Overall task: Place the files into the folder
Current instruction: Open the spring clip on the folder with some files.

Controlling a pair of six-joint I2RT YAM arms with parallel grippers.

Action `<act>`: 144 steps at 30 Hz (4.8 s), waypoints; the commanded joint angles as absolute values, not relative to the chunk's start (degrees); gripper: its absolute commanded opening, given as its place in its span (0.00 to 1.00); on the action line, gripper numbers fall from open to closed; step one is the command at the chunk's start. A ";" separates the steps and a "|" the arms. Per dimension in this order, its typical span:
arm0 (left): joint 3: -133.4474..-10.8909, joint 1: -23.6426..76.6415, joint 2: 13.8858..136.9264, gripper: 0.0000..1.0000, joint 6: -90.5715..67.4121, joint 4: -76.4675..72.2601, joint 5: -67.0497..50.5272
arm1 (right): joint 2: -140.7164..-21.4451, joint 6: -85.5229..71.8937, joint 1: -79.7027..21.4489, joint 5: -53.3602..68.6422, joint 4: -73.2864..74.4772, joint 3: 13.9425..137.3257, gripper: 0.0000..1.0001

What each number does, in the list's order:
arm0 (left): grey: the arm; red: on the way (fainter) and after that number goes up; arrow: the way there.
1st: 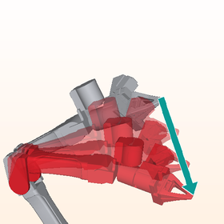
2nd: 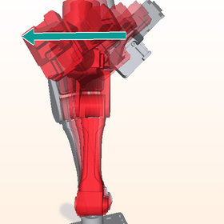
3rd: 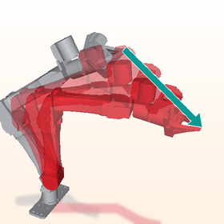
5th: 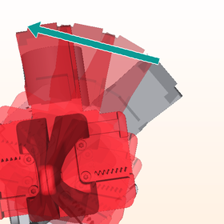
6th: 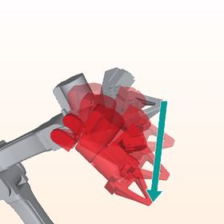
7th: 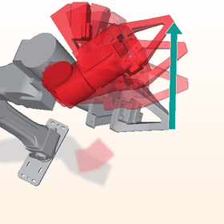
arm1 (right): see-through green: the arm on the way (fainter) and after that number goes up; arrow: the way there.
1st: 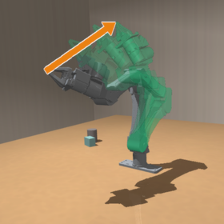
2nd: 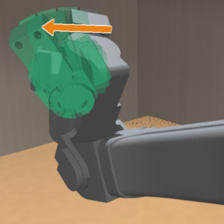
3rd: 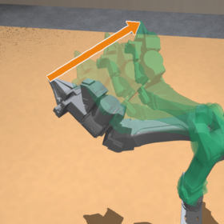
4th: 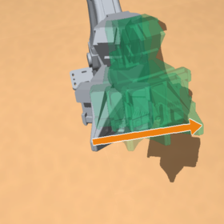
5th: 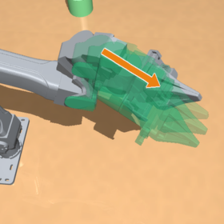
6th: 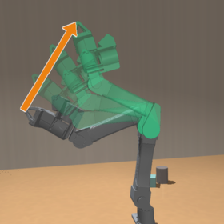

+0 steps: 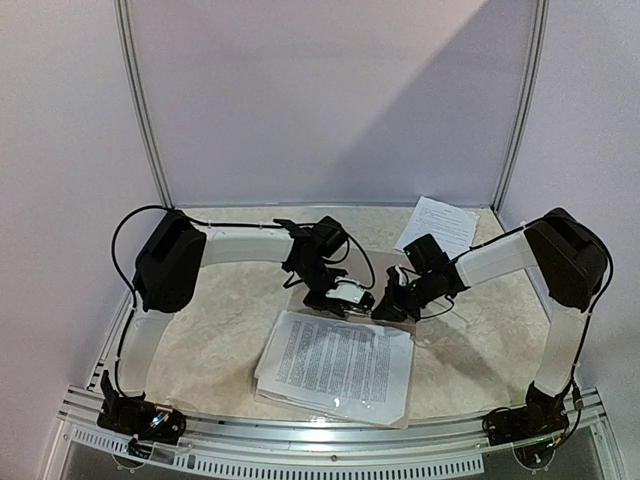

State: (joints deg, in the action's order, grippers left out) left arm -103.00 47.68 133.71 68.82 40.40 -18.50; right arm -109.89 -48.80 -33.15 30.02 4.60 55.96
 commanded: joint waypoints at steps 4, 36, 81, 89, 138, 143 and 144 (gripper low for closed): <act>-97.48 48.49 137.48 0.27 71.50 47.20 -17.03 | -114.42 -48.82 -32.52 18.74 5.55 55.26 0.00; -96.81 48.34 137.38 0.25 72.12 47.84 -18.29 | -111.32 -45.96 -35.00 23.83 2.38 61.76 0.03; -103.17 42.95 135.40 0.51 61.53 48.59 -25.51 | -116.52 -42.93 -34.63 19.60 6.08 54.33 0.03; -101.07 40.65 133.20 0.53 54.35 46.75 -26.79 | -118.21 -41.62 -35.20 16.82 7.43 53.69 0.03; -95.53 43.93 134.64 0.33 57.81 50.41 -23.22 | -113.69 -41.31 -43.79 14.26 17.10 52.95 0.07; -95.03 44.16 134.66 0.32 56.14 49.41 -22.71 | -114.65 -41.69 -43.90 14.81 15.14 51.14 0.07; -95.01 44.25 134.73 0.32 55.59 49.09 -22.39 | -114.62 -41.93 -43.93 14.65 14.79 50.36 0.07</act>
